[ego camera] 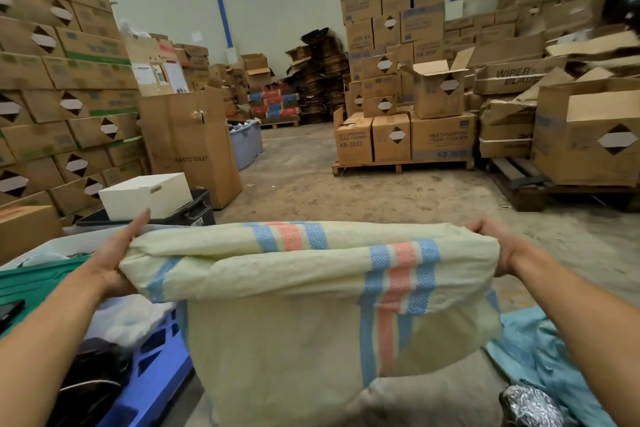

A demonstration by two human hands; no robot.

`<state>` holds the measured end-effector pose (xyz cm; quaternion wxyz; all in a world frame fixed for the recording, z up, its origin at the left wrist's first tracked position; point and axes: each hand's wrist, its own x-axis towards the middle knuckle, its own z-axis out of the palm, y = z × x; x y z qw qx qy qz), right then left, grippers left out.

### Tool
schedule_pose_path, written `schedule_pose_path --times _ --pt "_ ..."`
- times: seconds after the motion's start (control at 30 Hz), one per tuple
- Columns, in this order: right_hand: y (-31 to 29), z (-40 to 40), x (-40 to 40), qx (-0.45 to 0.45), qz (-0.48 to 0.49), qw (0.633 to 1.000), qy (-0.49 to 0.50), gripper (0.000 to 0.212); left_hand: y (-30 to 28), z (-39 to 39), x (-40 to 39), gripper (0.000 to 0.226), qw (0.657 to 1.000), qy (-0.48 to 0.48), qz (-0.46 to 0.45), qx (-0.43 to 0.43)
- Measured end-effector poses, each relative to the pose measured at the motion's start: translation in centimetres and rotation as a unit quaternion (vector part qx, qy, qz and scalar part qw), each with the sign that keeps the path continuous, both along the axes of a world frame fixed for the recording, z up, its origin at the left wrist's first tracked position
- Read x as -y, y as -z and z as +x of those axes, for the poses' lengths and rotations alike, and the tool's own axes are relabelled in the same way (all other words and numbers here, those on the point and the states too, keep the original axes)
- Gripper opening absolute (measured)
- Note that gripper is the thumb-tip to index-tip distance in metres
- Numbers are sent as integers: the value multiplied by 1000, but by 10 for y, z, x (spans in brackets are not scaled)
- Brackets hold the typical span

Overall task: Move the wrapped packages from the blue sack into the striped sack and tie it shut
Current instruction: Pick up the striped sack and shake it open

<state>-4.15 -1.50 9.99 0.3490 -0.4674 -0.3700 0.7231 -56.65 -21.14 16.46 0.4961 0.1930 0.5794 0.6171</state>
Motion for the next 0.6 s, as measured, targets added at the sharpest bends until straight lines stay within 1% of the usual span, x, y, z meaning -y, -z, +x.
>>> schedule_pose_path --times 0.07,0.1,0.17,0.2,0.23,0.3,0.33,0.4,0.43,0.47,0.5,0.53,0.57,0.6 --pt "-5 3 2 -46 10 999 -24 17 -1 -12 4 98 998 45 29 -28" --pt "-5 7 -1 -54 26 998 -35 21 -2 -17 7 106 995 73 15 -62" --pt "-4 15 -6 -45 74 993 -77 43 -2 -26 12 114 977 143 -40 -156" --pt "-4 17 -7 -37 93 990 -98 52 -3 -30 13 113 962 178 -62 -198" --pt "-5 16 -9 -14 115 986 -120 60 -4 -33 12 107 950 190 -77 -237" --pt "-10 11 -10 78 185 966 -162 78 -5 -32 6 82 936 158 -80 -306" --pt "-12 6 -9 144 236 944 -179 78 -6 -27 0 63 926 131 -75 -347" --pt "-16 -6 -6 258 329 888 -191 55 -5 -13 -12 26 882 85 -87 -455" --pt "-17 -12 -5 305 369 857 -192 47 -4 -8 -18 17 857 52 -94 -504" --pt "-17 -18 -5 361 412 815 -189 39 -2 -3 -26 17 835 6 -85 -544" --pt "-15 -25 -5 436 456 756 -177 32 -1 4 -32 19 825 -54 -70 -558" --pt "-12 -32 -5 512 495 686 -149 25 -1 12 -39 23 815 -106 -51 -567" --pt "-7 -38 -6 577 523 619 -100 20 -3 24 -44 26 802 -152 -47 -575" --pt "0 -43 -6 613 544 572 -40 17 -4 33 -50 29 793 -195 -46 -575"
